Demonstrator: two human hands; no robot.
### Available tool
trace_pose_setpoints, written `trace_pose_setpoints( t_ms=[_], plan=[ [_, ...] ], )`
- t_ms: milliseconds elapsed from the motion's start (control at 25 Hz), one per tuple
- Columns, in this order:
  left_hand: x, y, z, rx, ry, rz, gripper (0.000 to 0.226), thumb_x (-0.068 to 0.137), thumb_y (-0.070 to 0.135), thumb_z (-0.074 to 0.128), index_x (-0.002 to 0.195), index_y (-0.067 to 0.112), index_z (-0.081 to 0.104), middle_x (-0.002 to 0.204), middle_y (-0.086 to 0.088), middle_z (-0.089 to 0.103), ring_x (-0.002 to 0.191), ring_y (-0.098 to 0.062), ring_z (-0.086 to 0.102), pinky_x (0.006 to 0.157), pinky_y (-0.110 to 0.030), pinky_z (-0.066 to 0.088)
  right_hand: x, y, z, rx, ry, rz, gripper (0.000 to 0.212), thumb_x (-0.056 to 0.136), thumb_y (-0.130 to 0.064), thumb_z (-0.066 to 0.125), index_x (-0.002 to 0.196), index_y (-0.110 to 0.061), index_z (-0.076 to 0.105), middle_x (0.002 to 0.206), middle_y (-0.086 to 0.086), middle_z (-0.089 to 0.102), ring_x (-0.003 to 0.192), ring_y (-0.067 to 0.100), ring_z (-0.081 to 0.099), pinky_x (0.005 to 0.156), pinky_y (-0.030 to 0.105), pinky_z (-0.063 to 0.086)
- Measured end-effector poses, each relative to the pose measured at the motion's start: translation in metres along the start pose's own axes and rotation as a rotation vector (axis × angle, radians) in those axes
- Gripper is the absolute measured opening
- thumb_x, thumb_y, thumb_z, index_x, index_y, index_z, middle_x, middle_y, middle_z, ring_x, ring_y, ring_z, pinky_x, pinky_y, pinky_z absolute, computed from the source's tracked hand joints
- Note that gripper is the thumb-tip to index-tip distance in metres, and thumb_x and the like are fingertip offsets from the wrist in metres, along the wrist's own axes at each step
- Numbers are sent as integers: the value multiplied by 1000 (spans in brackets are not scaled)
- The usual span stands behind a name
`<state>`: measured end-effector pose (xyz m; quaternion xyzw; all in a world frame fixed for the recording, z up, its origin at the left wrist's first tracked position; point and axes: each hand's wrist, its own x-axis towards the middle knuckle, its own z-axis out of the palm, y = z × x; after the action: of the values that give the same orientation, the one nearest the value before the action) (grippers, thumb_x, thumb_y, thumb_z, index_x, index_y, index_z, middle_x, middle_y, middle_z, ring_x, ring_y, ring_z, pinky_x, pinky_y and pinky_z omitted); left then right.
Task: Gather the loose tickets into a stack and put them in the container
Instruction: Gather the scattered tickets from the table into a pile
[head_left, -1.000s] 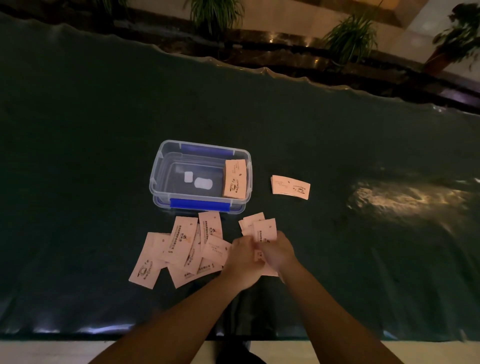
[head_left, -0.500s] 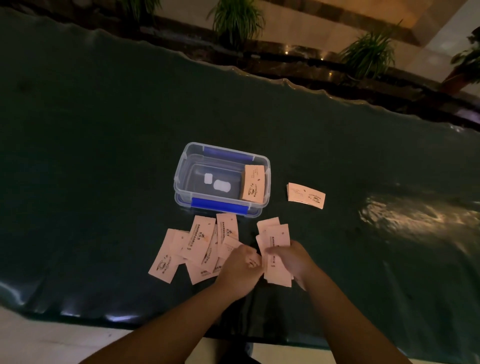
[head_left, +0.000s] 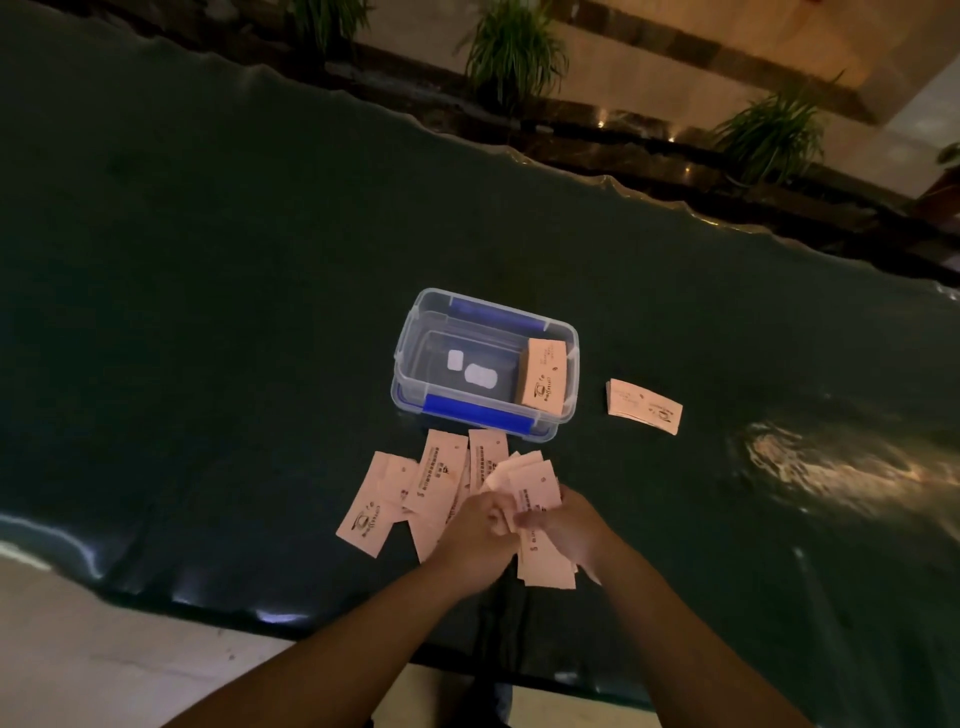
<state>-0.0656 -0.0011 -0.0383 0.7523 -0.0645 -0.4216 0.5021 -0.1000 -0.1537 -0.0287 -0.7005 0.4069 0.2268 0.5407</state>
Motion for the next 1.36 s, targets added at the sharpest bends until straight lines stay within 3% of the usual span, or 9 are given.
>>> trace_pose_setpoints(
  t_ms=[80, 160, 320, 560, 800, 960, 1200, 1360],
  plan=[
    [-4, -2, -8, 34, 68, 45, 19, 93, 23, 70, 102, 35, 60, 116, 10, 62, 109, -9, 59, 86, -24, 49, -1, -2, -2, 86, 21, -1, 38, 90, -8, 78, 121, -28, 66, 130, 6, 70, 110, 22, 63, 91, 43, 45],
    [-5, -6, -19, 193, 212, 75, 25, 89, 21, 69, 110, 32, 60, 124, 6, 58, 111, -8, 53, 94, -27, 48, 1, -5, -4, 241, 58, 23, 35, 93, -9, 75, 123, -25, 66, 128, 7, 71, 114, 27, 64, 97, 51, 49],
    [-4, -10, -43, 395, 439, 10, 49, 89, 26, 68, 136, 29, 53, 149, 5, 43, 135, -19, 34, 112, -39, 34, 9, -13, 0, 518, 44, 74, 33, 97, -8, 69, 127, -22, 65, 123, 11, 74, 114, 32, 70, 105, 62, 51],
    [4, -26, -54, 417, 386, -81, 56, 87, 18, 68, 140, 27, 53, 146, 3, 51, 132, -20, 42, 112, -38, 35, 13, -19, 19, 403, 56, 75, 40, 95, -9, 72, 130, -24, 62, 124, 9, 73, 116, 32, 68, 107, 63, 49],
    [5, -32, -38, 369, 316, -22, 45, 86, 22, 75, 129, 27, 60, 138, 6, 53, 121, -10, 39, 97, -27, 33, 13, -20, 27, 359, 50, 96, 33, 95, -10, 71, 125, -23, 63, 119, 8, 73, 112, 31, 67, 106, 60, 49],
    [7, -31, -34, 325, 302, -22, 37, 88, 19, 70, 124, 26, 62, 135, 5, 54, 119, -11, 43, 102, -30, 36, 10, -11, 29, 395, 26, 120, 30, 97, -10, 69, 125, -19, 69, 119, 11, 77, 110, 32, 71, 100, 56, 55],
    [4, -32, -26, 84, 219, -9, 30, 93, 8, 66, 119, 24, 63, 129, 4, 54, 117, -14, 54, 95, -32, 55, 6, 2, 21, 472, -41, 134, 28, 95, -14, 69, 123, -21, 74, 109, 11, 83, 109, 36, 74, 101, 59, 56],
    [3, -34, -17, 105, 200, 18, 31, 94, 10, 66, 123, 23, 63, 132, 3, 56, 112, -9, 51, 74, -14, 45, 2, 8, 21, 508, -65, 113, 28, 97, -16, 68, 124, -21, 74, 109, 10, 83, 110, 35, 75, 97, 57, 58]
  ],
)
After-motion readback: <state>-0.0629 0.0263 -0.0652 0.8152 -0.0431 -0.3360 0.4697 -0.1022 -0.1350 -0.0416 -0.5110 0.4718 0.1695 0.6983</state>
